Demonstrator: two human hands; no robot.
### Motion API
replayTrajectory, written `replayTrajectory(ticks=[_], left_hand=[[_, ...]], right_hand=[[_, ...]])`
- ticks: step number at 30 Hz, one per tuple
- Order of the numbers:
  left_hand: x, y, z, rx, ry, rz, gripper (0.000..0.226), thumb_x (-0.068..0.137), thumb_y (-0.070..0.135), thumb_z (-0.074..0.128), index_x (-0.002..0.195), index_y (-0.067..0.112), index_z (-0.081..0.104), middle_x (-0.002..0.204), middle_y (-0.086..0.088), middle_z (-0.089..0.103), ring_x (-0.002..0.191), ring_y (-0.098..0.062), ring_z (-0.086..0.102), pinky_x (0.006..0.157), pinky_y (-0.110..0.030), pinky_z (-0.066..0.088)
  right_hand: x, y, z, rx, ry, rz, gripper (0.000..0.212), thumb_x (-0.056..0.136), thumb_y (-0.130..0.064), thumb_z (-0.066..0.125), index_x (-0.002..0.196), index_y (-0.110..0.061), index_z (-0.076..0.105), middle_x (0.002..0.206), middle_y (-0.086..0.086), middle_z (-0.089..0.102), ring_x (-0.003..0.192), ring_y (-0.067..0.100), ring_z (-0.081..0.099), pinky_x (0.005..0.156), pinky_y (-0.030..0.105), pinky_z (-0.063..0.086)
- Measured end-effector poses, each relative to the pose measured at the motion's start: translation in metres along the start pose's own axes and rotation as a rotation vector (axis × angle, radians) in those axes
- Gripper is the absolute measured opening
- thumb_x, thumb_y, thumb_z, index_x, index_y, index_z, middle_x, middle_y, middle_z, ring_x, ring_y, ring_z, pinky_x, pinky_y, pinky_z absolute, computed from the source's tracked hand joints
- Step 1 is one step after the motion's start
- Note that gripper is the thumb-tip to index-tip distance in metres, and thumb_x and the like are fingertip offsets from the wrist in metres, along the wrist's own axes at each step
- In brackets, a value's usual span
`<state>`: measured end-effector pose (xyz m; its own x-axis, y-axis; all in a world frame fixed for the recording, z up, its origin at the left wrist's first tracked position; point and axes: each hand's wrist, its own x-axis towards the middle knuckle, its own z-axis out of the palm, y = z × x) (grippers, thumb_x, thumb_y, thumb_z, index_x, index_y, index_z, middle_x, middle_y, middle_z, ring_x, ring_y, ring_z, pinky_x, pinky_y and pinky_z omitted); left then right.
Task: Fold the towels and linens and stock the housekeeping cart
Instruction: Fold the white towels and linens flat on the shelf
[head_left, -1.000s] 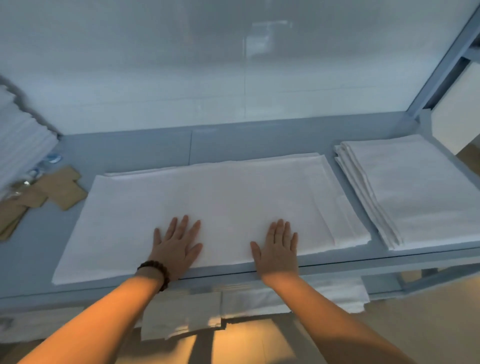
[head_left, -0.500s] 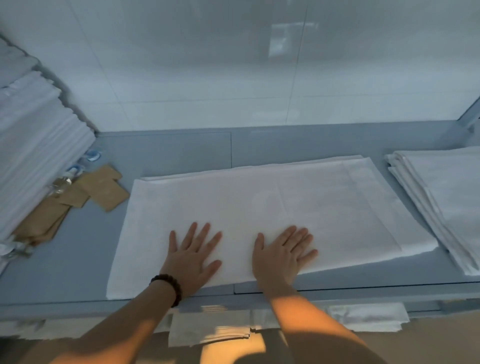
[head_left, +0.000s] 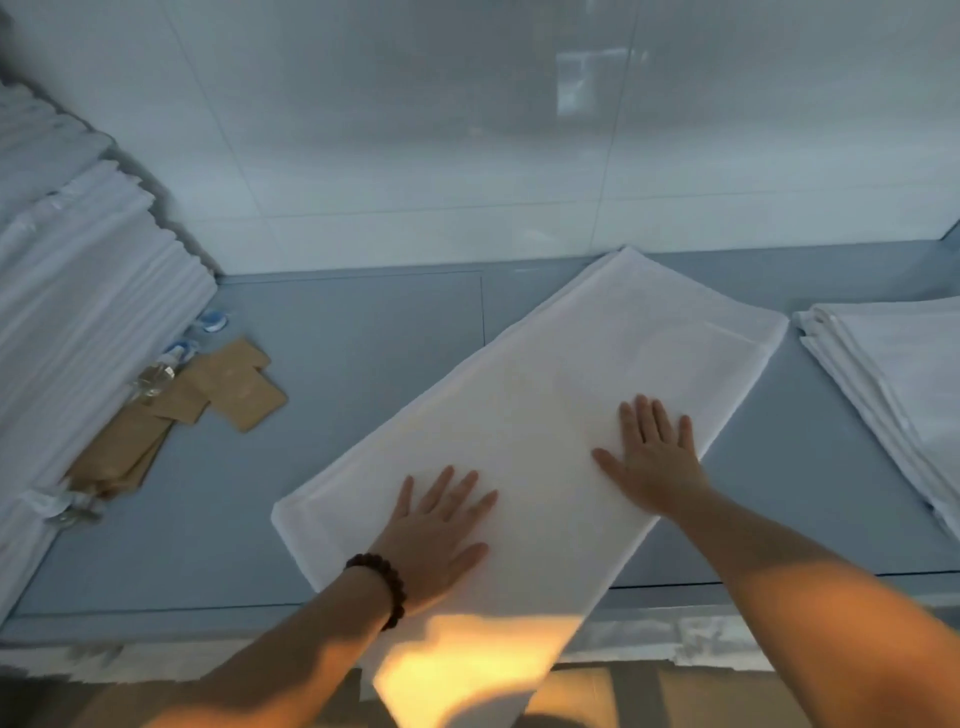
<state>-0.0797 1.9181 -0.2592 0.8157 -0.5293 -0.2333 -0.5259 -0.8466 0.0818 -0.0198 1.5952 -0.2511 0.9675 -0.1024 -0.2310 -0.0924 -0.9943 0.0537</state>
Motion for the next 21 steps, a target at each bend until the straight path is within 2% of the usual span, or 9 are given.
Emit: replayTrajectory(ticks=[2,5,8,10,13,17,21], left_hand=[[-0.003,-0.022,-0.002,0.020,-0.002,-0.061,0.057,0.081,0.071,-0.012,0.128,0.055,-0.040,0.143,0.019,-0.038,0.136,-0.015,-0.034,0.110,-0.049,-0.018],[0.002,-0.042,-0.007,0.042,-0.065,-0.107,0.066,0.075,0.075,-0.017,0.134,0.051,-0.035,0.148,0.014,-0.034,0.140,-0.015,-0.028,0.114,-0.052,-0.009],[0.014,-0.045,-0.013,0.057,-0.095,-0.111,0.066,0.086,0.069,-0.001,0.146,0.046,-0.019,0.158,0.009,-0.023,0.146,-0.019,-0.019,0.115,-0.053,-0.006],[0.023,-0.046,-0.018,0.066,-0.106,-0.097,0.062,0.095,0.062,0.011,0.148,0.044,-0.015,0.159,0.007,-0.021,0.147,-0.021,-0.017,0.116,-0.052,-0.006],[0.035,-0.049,-0.025,0.061,-0.093,-0.089,0.061,0.098,0.059,0.015,0.148,0.043,-0.015,0.159,0.005,-0.021,0.147,-0.021,-0.016,0.117,-0.051,-0.005],[0.047,-0.057,-0.027,0.047,-0.050,-0.062,0.060,0.096,0.060,0.011,0.145,0.044,-0.021,0.159,0.008,-0.021,0.147,-0.018,-0.017,0.118,-0.050,-0.006],[0.045,-0.066,-0.019,0.034,0.019,-0.005,0.067,0.081,0.072,-0.014,0.139,0.043,-0.028,0.153,0.011,-0.027,0.146,-0.014,-0.018,0.118,-0.041,-0.010]], right_hand=[[-0.002,-0.003,-0.007,0.010,-0.032,0.044,0.080,0.094,-0.065,0.013,0.152,-0.014,-0.007,0.160,0.010,-0.013,0.147,0.026,-0.013,0.116,0.054,-0.008],[-0.026,-0.041,-0.009,0.128,0.037,0.150,0.076,0.097,-0.057,0.017,0.152,-0.006,0.001,0.160,0.017,-0.006,0.147,0.031,-0.010,0.116,0.056,-0.006],[-0.056,-0.096,-0.003,0.299,0.104,0.212,0.079,0.097,-0.056,0.020,0.151,-0.002,-0.002,0.159,0.020,-0.008,0.146,0.033,-0.013,0.112,0.056,-0.014],[-0.069,-0.126,0.001,0.392,0.100,0.261,0.081,0.097,-0.055,0.022,0.150,0.001,-0.005,0.158,0.022,-0.010,0.145,0.034,-0.015,0.111,0.056,-0.017],[-0.081,-0.152,0.007,0.454,0.090,0.376,0.083,0.097,-0.055,0.022,0.149,0.003,-0.006,0.157,0.023,-0.010,0.145,0.034,-0.015,0.113,0.056,-0.017],[-0.085,-0.159,0.016,0.420,0.140,0.388,0.084,0.095,-0.057,0.022,0.149,0.001,-0.005,0.157,0.024,-0.009,0.145,0.034,-0.015,0.112,0.055,-0.020],[-0.084,-0.153,0.023,0.355,0.173,0.372,0.086,0.091,-0.061,0.020,0.151,-0.002,0.001,0.157,0.024,-0.004,0.145,0.036,-0.013,0.110,0.055,-0.023]])
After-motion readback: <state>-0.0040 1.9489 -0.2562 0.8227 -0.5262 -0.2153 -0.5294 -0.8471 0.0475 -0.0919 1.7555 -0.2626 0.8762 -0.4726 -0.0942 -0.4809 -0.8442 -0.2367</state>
